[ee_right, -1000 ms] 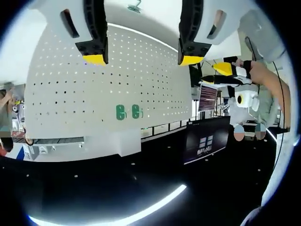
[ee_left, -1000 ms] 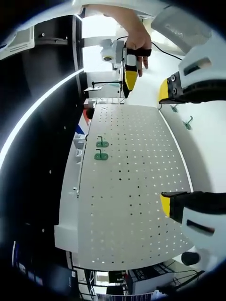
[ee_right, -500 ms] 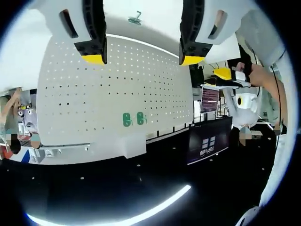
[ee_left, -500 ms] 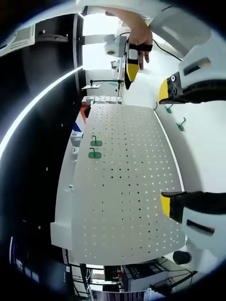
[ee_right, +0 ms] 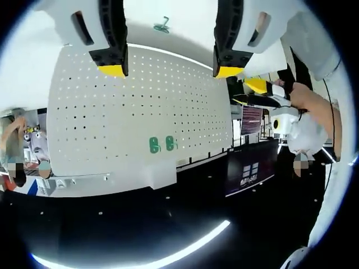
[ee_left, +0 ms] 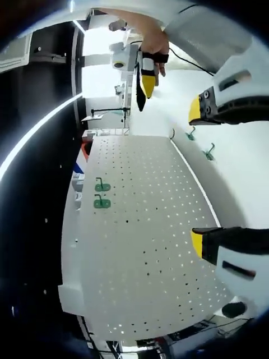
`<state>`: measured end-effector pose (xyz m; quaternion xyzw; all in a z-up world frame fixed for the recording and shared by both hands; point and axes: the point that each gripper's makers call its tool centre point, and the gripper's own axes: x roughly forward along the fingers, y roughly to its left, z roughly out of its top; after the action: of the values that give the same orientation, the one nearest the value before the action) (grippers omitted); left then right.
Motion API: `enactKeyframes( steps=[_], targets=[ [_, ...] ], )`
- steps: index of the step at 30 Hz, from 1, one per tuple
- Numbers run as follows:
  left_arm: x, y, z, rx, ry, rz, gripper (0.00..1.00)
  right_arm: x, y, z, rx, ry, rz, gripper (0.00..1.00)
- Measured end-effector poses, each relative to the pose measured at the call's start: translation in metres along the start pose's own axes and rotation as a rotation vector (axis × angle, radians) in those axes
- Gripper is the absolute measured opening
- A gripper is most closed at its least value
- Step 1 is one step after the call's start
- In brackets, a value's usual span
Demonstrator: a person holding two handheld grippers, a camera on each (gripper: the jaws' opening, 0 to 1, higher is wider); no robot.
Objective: Insert the hook assembly into the mounting plate slot until the hook locks in place.
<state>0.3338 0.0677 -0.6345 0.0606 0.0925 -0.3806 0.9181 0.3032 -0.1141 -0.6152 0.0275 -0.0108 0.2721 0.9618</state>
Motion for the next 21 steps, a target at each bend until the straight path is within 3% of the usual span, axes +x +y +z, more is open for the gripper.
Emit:
enactKeyframes(
  steps=[3,4,7,19,21],
  targets=[
    [0.016,-0.003,0.002,0.008,0.027,-0.056,0.75,0.000,0.000,0.000,0.000,-0.002,0.000,0.60],
    [0.022,-0.006,-0.005,0.020,0.071,-0.088,0.75,0.000,0.000,0.000,-0.001,-0.005,0.000,0.60],
    [0.036,-0.013,-0.016,0.066,0.131,-0.153,0.75,0.000,0.000,0.000,-0.001,-0.008,0.002,0.60],
    [0.064,-0.027,-0.046,0.157,0.265,-0.300,0.73,-0.002,-0.003,0.002,0.007,-0.022,-0.009,0.59],
    [0.067,-0.034,-0.053,0.170,0.296,-0.352,0.74,-0.002,-0.003,0.001,0.010,-0.019,-0.006,0.59]
  ],
)
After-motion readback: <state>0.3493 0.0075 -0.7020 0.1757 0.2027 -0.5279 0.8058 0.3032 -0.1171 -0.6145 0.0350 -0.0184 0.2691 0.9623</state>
